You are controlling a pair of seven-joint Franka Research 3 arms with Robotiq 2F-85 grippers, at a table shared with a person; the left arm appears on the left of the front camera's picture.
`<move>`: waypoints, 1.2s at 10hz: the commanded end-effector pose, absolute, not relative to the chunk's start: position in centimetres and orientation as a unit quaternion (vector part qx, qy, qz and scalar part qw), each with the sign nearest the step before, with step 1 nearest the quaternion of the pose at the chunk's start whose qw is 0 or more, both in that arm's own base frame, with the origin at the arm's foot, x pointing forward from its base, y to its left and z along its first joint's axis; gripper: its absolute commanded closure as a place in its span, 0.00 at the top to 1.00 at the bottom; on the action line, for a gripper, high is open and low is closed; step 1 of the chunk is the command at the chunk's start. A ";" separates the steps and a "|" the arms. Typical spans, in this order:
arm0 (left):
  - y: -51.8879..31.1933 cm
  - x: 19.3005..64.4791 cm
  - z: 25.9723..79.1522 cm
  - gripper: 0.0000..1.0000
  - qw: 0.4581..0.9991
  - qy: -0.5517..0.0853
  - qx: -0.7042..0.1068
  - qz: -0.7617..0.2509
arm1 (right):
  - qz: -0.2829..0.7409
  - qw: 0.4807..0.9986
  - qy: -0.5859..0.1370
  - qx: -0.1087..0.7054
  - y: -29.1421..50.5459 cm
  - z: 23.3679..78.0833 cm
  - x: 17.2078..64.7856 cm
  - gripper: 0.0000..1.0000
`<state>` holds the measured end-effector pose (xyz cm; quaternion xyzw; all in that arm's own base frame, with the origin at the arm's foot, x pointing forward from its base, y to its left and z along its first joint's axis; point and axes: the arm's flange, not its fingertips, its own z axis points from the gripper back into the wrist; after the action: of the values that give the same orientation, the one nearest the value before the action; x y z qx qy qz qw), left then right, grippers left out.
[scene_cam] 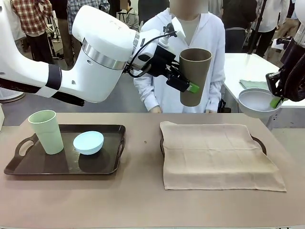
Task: Set up a tray with a mat and arrange the tableware.
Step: Place the Picnic Bowl and Reusable plastic cup back onto the Handle tray in front of the human's position.
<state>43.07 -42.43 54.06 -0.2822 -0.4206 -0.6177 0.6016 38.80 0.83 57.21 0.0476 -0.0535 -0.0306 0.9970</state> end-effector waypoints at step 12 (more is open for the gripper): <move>-45.0 47.2 39.7 0.85 0.555 -0.350 -0.338 -0.674 | -0.053 0.996 -0.020 0.062 0.5 44.5 46.2 0.04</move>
<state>47.46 -45.28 39.01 -0.3454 -0.3453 -0.6751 0.5529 46.78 0.64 43.78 0.0611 -0.0253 -0.0523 0.9964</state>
